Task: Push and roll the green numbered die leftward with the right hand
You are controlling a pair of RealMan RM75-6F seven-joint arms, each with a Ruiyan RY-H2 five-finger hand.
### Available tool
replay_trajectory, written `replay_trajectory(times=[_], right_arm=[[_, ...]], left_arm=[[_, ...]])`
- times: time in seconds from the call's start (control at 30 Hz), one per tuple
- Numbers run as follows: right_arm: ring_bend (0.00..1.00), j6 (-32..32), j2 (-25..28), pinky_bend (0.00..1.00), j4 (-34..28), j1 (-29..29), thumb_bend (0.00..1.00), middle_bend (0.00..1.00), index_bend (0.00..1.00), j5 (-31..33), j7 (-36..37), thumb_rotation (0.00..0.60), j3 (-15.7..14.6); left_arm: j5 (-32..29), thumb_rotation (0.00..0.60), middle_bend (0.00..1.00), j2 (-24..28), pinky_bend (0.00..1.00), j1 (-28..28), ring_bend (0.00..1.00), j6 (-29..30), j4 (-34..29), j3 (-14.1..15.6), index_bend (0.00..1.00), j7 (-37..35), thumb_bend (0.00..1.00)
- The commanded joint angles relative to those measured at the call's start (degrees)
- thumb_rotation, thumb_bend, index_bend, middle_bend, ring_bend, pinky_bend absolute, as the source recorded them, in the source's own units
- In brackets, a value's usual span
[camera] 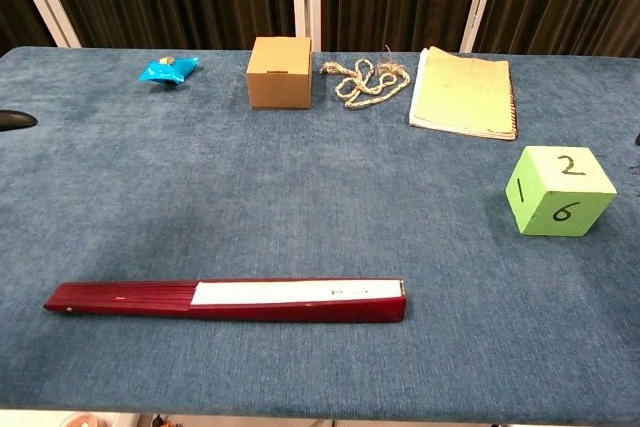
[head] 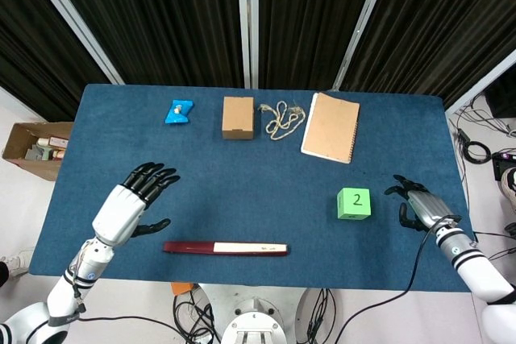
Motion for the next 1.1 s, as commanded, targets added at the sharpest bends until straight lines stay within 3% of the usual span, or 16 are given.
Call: replay_trajectory(times=[0.03, 0.5, 1.1], right_arm=[[0.00, -2.5, -2.6, 0.00, 2.9, 1.4, 0.88, 0.00, 0.23, -0.7, 2.0, 0.600, 0.3], [0.00, -6.6, -7.0, 0.00, 6.3, 5.8, 0.95, 0.00, 0.23, -4.1, 4.1, 0.600, 1.3], [0.00, -12.5, -12.1, 0.00, 7.0, 16.2, 0.97, 0.00, 0.22, 2.6, -4.6, 0.600, 3.3]], left_arm=[[0.0, 0.600, 0.16, 0.0, 0.16, 0.0, 0.12, 0.0, -0.2, 0.1, 0.18, 0.3, 0.06], [-0.3, 0.600, 0.16, 0.3, 0.16, -0.1, 0.12, -0.6, -1.3, 0.7, 0.18, 1.6, 0.06], [-1.0, 0.600, 0.16, 1.0, 0.16, 0.3, 0.12, -0.7, -2.4, 0.9, 0.18, 3.7, 0.06]])
